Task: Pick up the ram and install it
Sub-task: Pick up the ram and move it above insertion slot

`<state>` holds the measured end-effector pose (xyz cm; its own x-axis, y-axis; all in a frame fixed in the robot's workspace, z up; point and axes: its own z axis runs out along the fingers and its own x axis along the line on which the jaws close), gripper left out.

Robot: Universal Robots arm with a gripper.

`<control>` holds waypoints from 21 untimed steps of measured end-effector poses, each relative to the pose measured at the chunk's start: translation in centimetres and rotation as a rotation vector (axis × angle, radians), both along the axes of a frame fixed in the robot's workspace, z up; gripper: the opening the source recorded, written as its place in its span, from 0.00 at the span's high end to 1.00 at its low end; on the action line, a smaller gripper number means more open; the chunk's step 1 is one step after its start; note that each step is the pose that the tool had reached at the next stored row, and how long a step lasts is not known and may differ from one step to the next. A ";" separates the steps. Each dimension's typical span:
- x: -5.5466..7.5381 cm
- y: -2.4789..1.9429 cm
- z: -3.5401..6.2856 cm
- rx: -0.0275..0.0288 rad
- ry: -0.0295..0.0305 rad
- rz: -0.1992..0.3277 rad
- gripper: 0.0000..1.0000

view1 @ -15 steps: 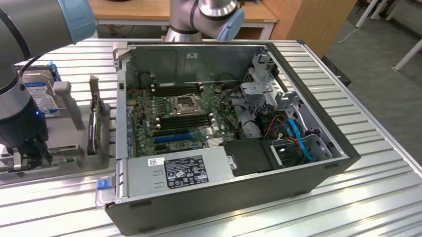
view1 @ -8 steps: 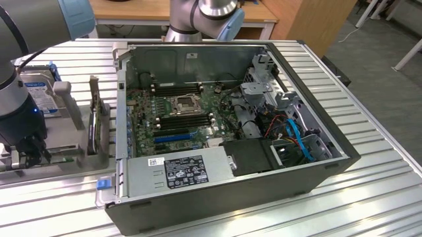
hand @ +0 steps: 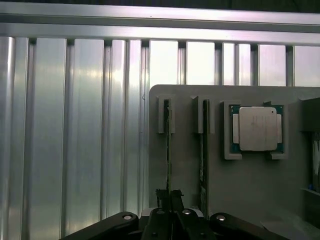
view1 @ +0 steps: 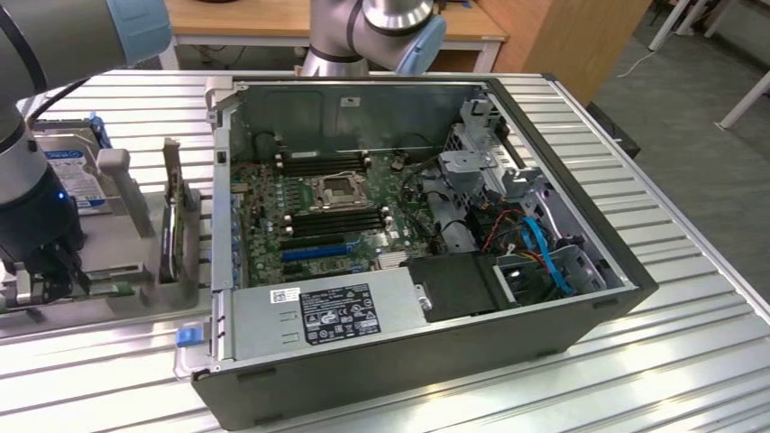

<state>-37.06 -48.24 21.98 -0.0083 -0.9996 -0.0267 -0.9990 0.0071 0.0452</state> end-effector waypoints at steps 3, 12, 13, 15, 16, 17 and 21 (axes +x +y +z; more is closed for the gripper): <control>0.0 0.00 0.32 0.0000 0.0000 0.000 0.89; 0.0 0.00 1.53 0.0000 -0.0001 0.000 0.89; 0.0 0.00 1.66 0.0000 0.0000 0.000 0.89; 0.0 0.00 1.92 0.0000 0.0000 0.000 0.89; 0.0 0.00 2.05 0.0000 0.0000 0.000 0.89; 0.0 0.00 2.19 0.0000 -0.0001 0.000 0.89; 0.0 0.00 2.75 -0.0001 0.0000 0.000 0.89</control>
